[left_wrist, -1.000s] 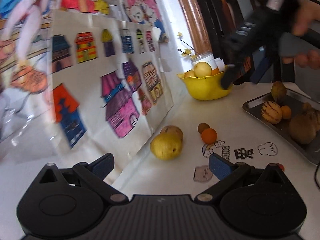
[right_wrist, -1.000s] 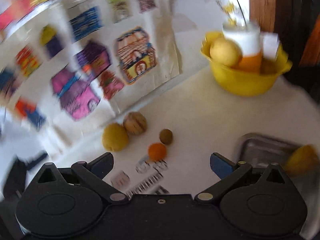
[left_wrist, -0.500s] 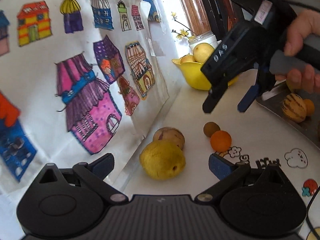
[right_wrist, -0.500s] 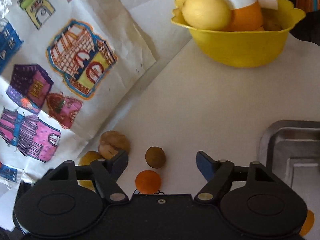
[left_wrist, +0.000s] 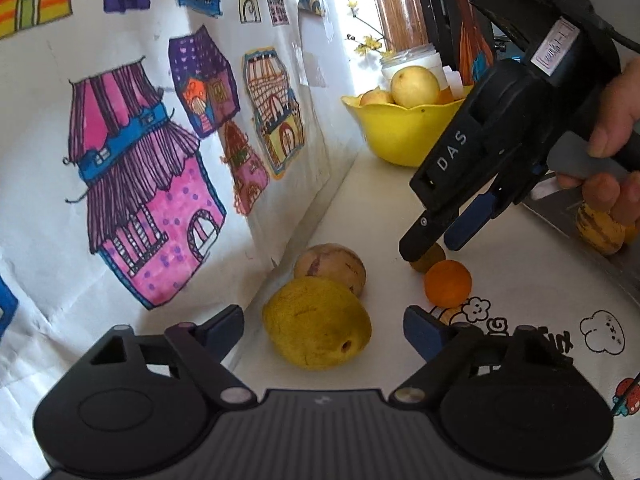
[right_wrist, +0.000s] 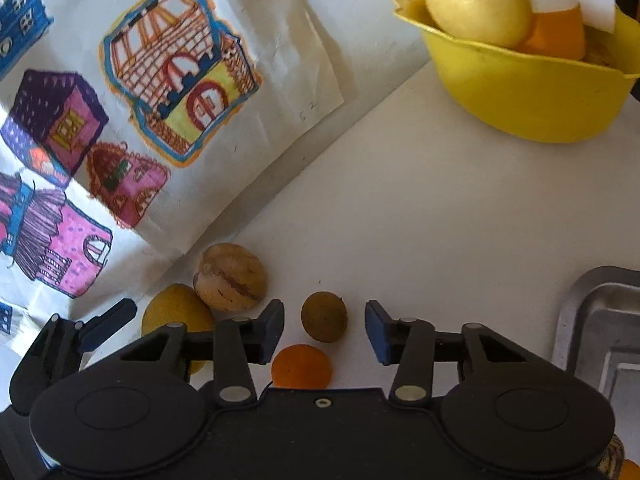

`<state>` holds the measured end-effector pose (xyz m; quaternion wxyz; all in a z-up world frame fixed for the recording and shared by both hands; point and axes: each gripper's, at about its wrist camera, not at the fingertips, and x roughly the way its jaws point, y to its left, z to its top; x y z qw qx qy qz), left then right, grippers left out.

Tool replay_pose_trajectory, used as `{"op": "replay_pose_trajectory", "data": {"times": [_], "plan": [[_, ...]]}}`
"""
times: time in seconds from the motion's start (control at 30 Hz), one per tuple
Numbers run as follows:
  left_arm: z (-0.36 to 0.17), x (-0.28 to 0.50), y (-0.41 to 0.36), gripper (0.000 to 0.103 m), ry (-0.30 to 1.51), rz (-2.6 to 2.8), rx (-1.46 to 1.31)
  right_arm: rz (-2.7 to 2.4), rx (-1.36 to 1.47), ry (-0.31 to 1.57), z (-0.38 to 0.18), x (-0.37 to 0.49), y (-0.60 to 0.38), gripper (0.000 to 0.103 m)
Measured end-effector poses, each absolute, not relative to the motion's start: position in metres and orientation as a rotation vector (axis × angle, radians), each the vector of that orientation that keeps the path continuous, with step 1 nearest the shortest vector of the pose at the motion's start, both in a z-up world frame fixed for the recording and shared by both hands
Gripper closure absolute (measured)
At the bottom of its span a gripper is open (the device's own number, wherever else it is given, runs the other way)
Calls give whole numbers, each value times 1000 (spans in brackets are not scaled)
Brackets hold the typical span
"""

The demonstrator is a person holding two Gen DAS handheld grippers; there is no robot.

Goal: Organize fruits
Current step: 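Grasp the yellow pear with the left tool while the right tool grasps a small brown round fruit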

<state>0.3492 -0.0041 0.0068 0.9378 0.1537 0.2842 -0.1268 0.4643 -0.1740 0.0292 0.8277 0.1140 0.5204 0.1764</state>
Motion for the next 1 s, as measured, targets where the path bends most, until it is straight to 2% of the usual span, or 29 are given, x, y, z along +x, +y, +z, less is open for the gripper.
{"op": "replay_pose_trajectory", "data": {"times": [0.17,0.33,0.43,1.0], "plan": [[3,359,-1,28,615,-243,276,388,206,1096,26,465,-166,64],[2,364,7,36,618,-239,216,399,160,1085,24,461,-159,70],[2,364,9,37,621,-236,200,403,134,1078,24,460,-157,75],[10,342,22,41,663,-200,56,450,113,990,31,440,-170,75]]}}
